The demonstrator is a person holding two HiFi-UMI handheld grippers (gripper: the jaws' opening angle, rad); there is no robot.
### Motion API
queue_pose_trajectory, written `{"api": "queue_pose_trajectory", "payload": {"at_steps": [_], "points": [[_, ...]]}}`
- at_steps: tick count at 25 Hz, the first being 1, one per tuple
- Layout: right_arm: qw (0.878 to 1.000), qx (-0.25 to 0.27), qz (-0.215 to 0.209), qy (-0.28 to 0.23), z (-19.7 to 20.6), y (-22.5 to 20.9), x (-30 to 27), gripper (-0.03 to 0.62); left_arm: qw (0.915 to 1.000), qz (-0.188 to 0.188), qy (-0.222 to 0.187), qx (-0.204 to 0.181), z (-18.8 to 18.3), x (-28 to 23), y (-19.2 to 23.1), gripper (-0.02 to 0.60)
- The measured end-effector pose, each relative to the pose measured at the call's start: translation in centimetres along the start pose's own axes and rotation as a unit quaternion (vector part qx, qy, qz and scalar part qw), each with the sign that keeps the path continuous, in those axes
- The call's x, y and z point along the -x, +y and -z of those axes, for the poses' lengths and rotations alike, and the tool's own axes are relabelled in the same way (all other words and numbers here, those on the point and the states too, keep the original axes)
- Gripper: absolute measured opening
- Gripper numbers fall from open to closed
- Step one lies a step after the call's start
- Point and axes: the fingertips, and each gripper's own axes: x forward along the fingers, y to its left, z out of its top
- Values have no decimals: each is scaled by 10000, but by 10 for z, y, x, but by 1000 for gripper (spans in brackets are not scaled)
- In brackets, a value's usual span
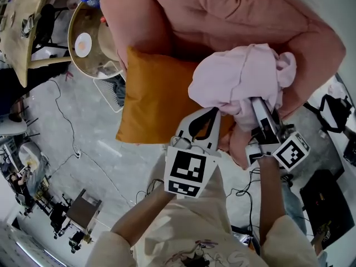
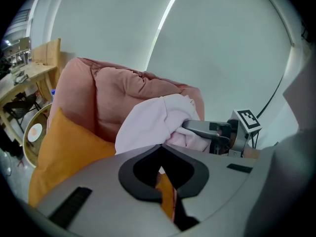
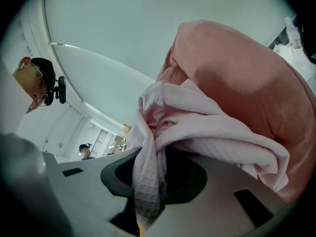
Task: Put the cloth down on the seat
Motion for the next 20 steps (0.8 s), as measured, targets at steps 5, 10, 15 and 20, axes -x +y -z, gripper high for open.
{"api": "queue_pose_trajectory", "payload": {"at_steps": [5,10,15,20], "points": [[10000,-59,-46,61,1,-10,-19,122,9998,-122,8,124,-2,-14,15,3],[9999,-166,-35,7,6,-18,-32,123,9996,-156,73,214,10,-24,21,3],[9997,-221,89,-48,15,-30,-46,124,9994,-176,55,289,16,-33,32,3],[9993,-221,286,-121,20,-44,-54,130,9994,-178,71,280,21,-43,35,3]]}}
